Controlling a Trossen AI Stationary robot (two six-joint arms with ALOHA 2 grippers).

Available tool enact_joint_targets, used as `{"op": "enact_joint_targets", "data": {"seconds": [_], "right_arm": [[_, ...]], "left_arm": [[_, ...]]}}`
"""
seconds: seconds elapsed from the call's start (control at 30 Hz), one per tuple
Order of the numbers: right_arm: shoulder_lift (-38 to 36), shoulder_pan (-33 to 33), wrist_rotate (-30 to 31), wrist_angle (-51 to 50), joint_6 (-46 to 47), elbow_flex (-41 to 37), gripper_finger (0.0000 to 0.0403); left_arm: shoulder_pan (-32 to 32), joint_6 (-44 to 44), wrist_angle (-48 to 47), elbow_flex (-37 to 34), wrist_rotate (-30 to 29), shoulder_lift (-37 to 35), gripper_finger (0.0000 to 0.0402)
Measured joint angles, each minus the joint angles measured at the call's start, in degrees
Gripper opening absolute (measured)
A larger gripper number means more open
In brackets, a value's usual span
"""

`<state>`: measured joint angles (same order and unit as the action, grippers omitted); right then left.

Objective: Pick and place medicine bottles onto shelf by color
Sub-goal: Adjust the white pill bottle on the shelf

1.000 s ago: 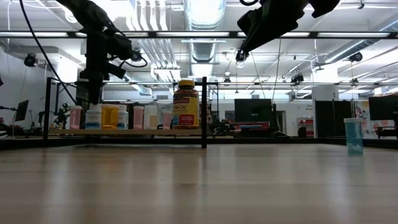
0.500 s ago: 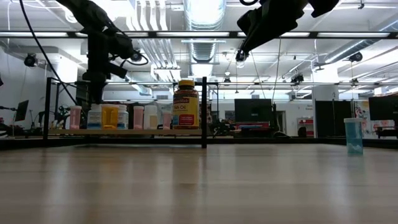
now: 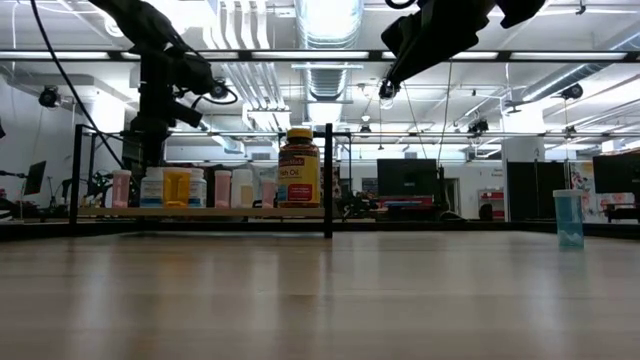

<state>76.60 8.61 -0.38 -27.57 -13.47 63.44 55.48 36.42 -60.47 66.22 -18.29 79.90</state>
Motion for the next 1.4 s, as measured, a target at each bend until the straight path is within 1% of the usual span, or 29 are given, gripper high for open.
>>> {"op": "enact_joint_targets", "data": {"seconds": [0.73,0.97,1.23,1.33,1.4], "right_arm": [[0.0,0.0,0.0,0.0,0.0,-0.1,0.0031],[0.0,0.0,0.0,0.0,0.0,-0.1,0.0031],[0.0,0.0,0.0,0.0,0.0,-0.1,0.0031],[0.0,0.0,0.0,0.0,0.0,-0.1,0.0031],[0.0,0.0,0.0,0.0,0.0,-0.1,0.0031]], "left_arm": [[0.8,0.0,0.1,0.0,-0.7,0.0,0.0],[0.8,0.0,2.1,0.0,-0.8,0.0,0.0],[0.6,-0.1,1.2,0.1,-1.5,-0.3,0.0],[-0.1,-0.1,-0.9,0.1,0.0,-0.7,0.0],[-0.2,0.0,-2.6,0.0,2.2,-0.5,0.0]]}}
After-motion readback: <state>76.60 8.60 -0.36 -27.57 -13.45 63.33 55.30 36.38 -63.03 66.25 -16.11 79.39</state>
